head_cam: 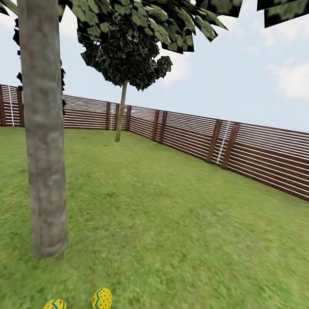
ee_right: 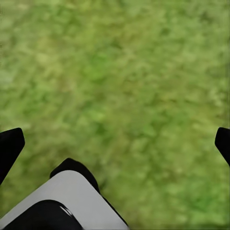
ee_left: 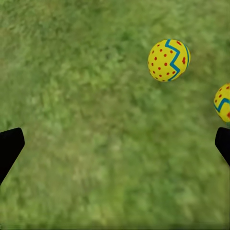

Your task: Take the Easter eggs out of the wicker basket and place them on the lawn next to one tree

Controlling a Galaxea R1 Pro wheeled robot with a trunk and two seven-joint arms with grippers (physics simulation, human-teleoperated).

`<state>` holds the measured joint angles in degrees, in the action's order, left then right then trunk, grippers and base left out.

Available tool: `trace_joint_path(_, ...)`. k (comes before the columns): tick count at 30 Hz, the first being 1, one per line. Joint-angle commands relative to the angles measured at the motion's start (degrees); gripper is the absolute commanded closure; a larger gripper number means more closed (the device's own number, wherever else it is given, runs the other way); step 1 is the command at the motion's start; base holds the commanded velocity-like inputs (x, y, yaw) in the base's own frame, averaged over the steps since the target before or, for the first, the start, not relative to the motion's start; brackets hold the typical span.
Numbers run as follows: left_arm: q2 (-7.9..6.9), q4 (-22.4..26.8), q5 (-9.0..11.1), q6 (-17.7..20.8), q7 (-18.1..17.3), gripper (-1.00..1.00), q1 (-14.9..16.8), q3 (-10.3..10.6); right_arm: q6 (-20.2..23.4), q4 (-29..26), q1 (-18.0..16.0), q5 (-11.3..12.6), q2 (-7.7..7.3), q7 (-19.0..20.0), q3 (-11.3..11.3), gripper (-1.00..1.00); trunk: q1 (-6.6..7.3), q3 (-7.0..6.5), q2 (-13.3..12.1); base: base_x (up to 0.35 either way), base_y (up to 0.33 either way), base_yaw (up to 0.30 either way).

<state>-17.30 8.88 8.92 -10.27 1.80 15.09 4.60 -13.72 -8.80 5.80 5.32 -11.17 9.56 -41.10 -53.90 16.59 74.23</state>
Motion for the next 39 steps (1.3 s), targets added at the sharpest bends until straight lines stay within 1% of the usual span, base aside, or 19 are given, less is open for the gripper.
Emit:
trace_joint_path(1,0.00,-0.1,0.5,-0.2,0.2,-1.00,0.0,0.5,-0.1,0.0,0.0,0.5,0.02,0.5,-0.1,-1.00,0.22,-0.13,-0.4,0.000,0.000,0.000)
trace_joint_path(4,0.04,-0.2,0.5,-0.2,0.2,-1.00,-0.2,0.5,-0.1,0.0,0.0,0.5,0.21,0.5,-0.1,-1.00,0.88,-0.67,-1.6,0.000,0.000,0.000)
trace_joint_path(6,0.21,-0.3,0.4,-0.2,0.1,-1.00,-0.3,0.5,-0.1,0.1,0.0,0.7,0.62,0.5,-0.1,-1.00,1.32,-1.03,-2.4,0.000,0.000,0.000)
trace_joint_path(7,0.38,-0.6,0.4,-0.2,0.1,-1.00,-0.3,0.6,0.0,0.1,0.0,0.7,1.25,0.5,0.0,-1.00,1.54,-1.21,-2.8,0.000,0.000,0.000)
trace_joint_path(9,0.53,-0.8,0.4,-0.2,0.1,-1.00,-0.4,0.6,0.0,0.1,0.0,0.7,2.03,0.5,0.0,-1.00,1.98,-1.57,-3.6,0.000,0.000,0.000)
trace_joint_path(10,0.62,-0.9,0.4,-0.2,0.1,-1.00,-0.4,0.6,0.0,0.1,0.0,0.7,2.86,0.5,0.0,-1.00,2.20,-1.74,-4.0,0.000,0.000,0.000)
trace_joint_path(11,0.65,-1.0,0.3,-0.2,0.1,-1.00,-0.4,0.6,0.0,0.1,0.0,0.7,3.31,0.5,0.0,-1.00,2.42,-1.92,-4.4,0.000,0.000,0.000)
trace_joint_path(12,0.70,-1.1,0.3,-0.2,0.1,-1.00,-0.4,0.6,0.0,0.1,0.0,0.7,4.21,0.5,0.0,-1.00,2.64,-2.10,-4.8,0.000,0.000,0.000)
trace_joint_path(17,0.76,-1.2,0.3,0.0,0.1,-1.00,-0.7,0.6,0.0,0.1,0.0,0.8,6.42,0.5,0.0,-1.00,3.74,-3.00,-6.8,0.000,0.000,0.000)
trace_joint_path(19,0.82,-1.2,0.3,0.1,0.1,-1.00,-0.7,0.6,0.0,0.1,0.0,0.8,6.89,0.5,0.0,-1.00,4.18,-3.36,-7.6,0.000,0.000,0.000)
trace_joint_path(23,1.26,-1.2,0.3,0.2,0.0,-1.00,-0.9,0.6,0.0,0.1,0.0,0.8,7.22,0.5,0.0,-1.00,5.06,-4.08,-9.2,0.000,0.000,0.000)
trace_joint_path(28,2.28,-1.2,0.2,0.4,0.0,-1.00,-1.9,0.6,0.1,0.1,0.0,0.8,7.35,0.5,0.0,-1.00,6.15,-4.98,-11.2,0.000,0.000,0.000)
trace_joint_path(31,3.20,-1.3,0.2,0.5,-0.1,-1.00,-2.3,0.6,0.1,0.1,0.0,0.8,7.38,0.5,0.0,-1.00,6.81,-5.52,-12.4,0.000,0.000,0.000)
trace_joint_path(39,3.95,-1.3,0.2,1.1,-0.4,-1.00,-3.8,0.6,0.1,0.1,0.0,0.8,7.39,0.5,0.0,-1.00,8.57,-6.95,-15.6,0.000,0.000,0.000)
